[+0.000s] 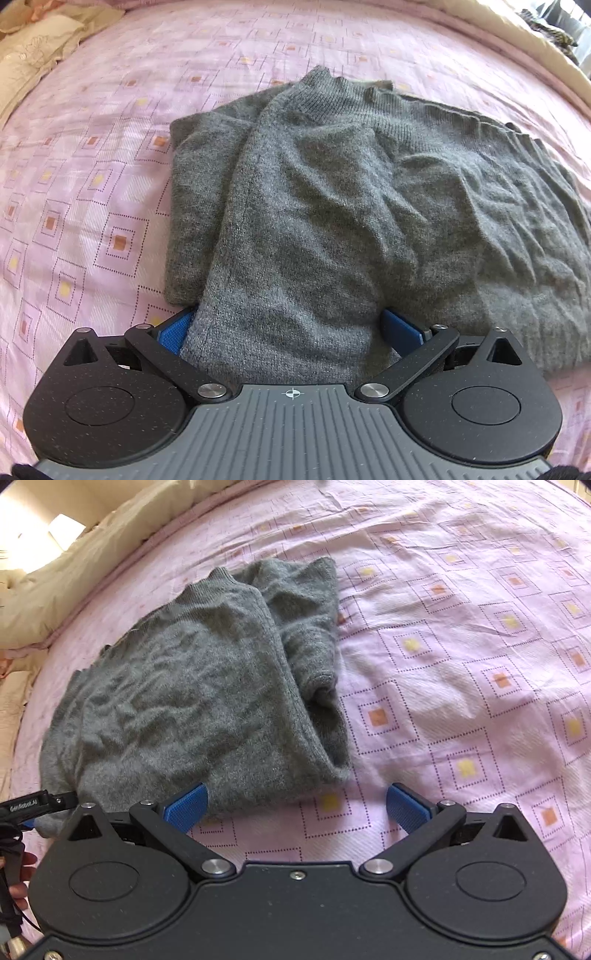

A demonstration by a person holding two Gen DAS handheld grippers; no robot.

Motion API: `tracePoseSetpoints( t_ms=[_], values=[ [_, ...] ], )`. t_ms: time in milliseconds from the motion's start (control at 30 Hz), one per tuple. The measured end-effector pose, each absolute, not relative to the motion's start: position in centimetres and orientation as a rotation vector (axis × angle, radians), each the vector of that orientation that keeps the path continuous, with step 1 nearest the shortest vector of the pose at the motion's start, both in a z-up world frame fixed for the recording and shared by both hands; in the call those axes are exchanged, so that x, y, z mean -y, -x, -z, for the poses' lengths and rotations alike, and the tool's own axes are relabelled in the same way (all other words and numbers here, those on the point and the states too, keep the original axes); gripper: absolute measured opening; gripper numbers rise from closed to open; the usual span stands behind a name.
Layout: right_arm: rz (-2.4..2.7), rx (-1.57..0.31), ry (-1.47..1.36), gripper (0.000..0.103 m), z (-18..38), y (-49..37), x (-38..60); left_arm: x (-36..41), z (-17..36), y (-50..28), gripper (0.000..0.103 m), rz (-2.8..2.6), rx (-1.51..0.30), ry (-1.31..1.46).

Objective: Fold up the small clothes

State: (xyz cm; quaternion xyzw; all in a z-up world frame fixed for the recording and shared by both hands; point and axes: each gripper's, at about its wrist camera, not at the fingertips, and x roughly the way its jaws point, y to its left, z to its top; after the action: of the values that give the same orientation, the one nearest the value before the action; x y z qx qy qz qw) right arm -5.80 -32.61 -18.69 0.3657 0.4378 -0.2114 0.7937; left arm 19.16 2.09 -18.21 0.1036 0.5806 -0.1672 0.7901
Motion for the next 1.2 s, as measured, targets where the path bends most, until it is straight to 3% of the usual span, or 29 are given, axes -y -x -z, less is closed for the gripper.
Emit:
tracePoseSetpoints(
  t_ms=[133, 433, 900, 1200],
  values=[
    [0.421, -0.9, -0.775, 0.103, 18.8, 6.4, 32.5, -1.6, 17.0, -20.0, 0.099, 0.334, -1.332, -0.198],
    [0.309, -0.888, -0.784, 0.103, 18.8, 7.3, 33.5, 4.5, 12.9, -18.0, 0.098, 0.404, -1.194, -0.279],
    [0.202, -0.843, -1.088, 0.103, 19.9, 8.5, 38.1, 9.8, 17.5, -19.4, 0.102, 0.415, -1.26, -0.399],
    [0.137, -0.797, -1.058, 0.103, 20.0, 5.2, 40.2, 9.8, 17.8, -19.4, 0.103, 0.412, -1.249, -0.392]
  ],
)
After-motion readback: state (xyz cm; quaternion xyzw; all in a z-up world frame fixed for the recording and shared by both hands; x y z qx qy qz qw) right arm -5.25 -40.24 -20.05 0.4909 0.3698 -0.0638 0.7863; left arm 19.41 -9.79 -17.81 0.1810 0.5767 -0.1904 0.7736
